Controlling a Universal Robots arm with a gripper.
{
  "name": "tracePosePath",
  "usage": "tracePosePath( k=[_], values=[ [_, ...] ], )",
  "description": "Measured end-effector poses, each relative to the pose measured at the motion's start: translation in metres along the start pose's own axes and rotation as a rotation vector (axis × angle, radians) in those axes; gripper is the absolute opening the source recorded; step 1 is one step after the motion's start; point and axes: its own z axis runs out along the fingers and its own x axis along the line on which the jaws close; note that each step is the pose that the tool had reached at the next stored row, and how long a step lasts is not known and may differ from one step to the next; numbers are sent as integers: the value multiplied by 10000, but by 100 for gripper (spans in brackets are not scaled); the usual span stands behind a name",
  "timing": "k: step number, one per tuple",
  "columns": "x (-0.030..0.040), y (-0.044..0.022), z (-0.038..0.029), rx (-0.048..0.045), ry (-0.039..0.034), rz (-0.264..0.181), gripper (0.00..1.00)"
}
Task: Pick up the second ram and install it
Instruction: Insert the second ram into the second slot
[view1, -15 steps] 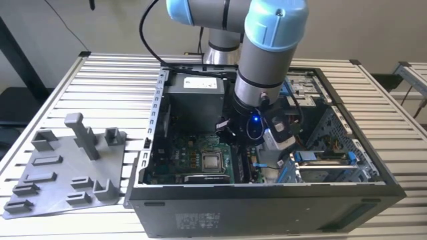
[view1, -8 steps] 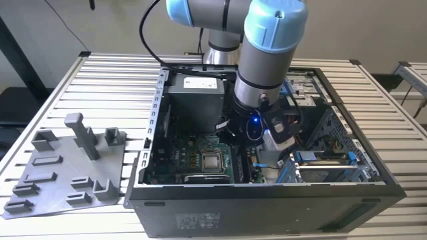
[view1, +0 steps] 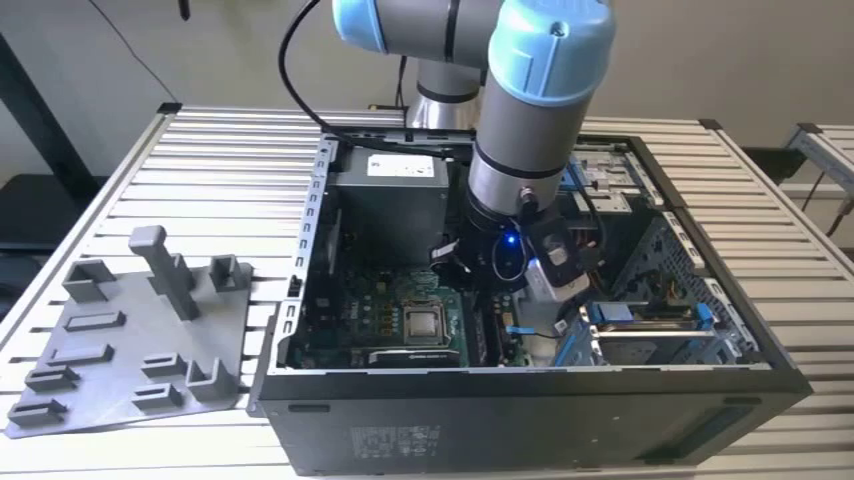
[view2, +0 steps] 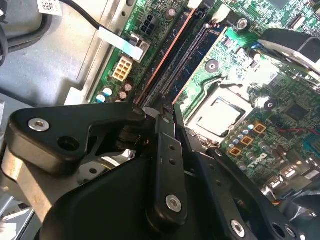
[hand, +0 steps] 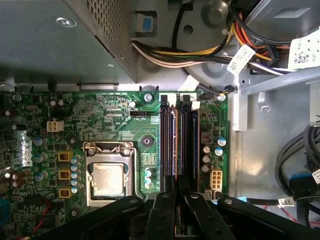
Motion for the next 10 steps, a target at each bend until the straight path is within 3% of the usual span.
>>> tracePosePath(
  k=[10],
  values=[
    [0, 0, 2, -8, 1, -2, 14]
  ],
)
